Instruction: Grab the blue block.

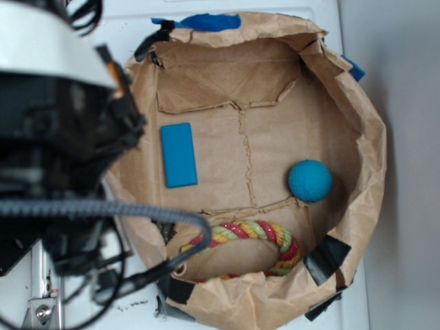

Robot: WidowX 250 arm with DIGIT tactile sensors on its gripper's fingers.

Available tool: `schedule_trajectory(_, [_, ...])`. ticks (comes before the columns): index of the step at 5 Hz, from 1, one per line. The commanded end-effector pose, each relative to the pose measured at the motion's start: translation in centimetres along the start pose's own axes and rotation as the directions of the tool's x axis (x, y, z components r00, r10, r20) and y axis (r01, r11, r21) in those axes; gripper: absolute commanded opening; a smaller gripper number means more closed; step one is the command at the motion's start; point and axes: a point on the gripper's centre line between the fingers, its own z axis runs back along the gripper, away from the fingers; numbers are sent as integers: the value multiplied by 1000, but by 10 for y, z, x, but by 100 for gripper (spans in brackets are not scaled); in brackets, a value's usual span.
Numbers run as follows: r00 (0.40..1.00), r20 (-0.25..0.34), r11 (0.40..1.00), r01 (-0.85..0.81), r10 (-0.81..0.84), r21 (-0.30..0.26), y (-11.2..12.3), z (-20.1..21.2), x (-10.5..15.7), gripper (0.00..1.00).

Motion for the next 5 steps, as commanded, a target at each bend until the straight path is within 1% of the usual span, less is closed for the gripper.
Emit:
schedule_trajectory(1, [935,-34,923,-354,353,-152,4,9,27,100])
schedule_trajectory(2, [930,-71,907,-369,362,-204,3,12,25,100])
schedule_trajectory(4, [930,-71,907,-369,362,-204,3,12,25,100])
schedule_trajectory(5, [920,-58,913,-393,388,-114,6,-17,38,100])
